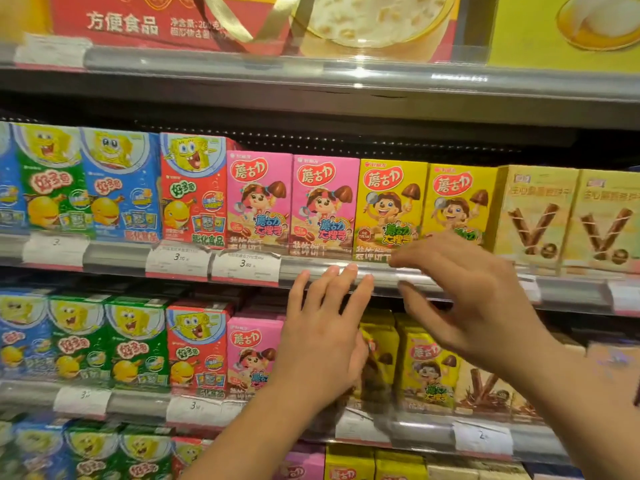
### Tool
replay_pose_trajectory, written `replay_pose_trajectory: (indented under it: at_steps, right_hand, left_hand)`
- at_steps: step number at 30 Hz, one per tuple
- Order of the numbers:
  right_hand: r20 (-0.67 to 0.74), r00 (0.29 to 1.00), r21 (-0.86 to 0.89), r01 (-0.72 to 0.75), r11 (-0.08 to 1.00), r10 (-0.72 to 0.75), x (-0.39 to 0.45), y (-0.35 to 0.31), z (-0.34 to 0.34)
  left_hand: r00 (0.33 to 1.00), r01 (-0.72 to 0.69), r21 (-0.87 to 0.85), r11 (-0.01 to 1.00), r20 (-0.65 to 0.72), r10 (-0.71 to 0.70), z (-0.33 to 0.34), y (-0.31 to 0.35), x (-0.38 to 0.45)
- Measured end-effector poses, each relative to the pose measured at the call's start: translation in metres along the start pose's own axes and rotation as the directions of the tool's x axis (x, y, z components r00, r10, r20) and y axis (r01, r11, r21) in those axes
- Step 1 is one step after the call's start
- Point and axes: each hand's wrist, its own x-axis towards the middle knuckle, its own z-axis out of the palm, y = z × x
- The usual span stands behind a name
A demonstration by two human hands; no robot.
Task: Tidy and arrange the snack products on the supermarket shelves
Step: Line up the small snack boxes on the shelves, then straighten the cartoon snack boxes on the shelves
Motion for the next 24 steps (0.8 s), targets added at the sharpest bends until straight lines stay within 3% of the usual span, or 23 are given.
replay_pose_trajectory:
  at_steps: [5,10,16,24]
  right_hand:
    - [0.079,0.995,-0.057,-0.058,0.997,0.063,-0.021,-0.019,0.05]
    - [0.055,0.99,-0.147,-0.119,0.982,0.129,-0.03,-0.024,0.077]
    - [-0.032,0.975,-0.202,-0.22,0.954,0.218,-0.026,-0.039,0.09]
    - [-0.119,0.885,-0.249,-0.465,0.849,0.45,-0.001,-0.085,0.108]
  left_hand:
    - [0.995,-0.041,-0.253,0.967,-0.099,0.016,-0.017,-0.024,-0.012]
    - [0.968,0.066,-0.199,0.978,-0.223,-0.111,-0.03,-0.071,-0.048]
    - [0.923,0.238,-0.127,0.963,-0.278,-0.265,-0.042,-0.151,-0.079]
    - [0.926,0.285,-0.092,0.954,-0.232,-0.299,-0.05,-0.25,-0.106]
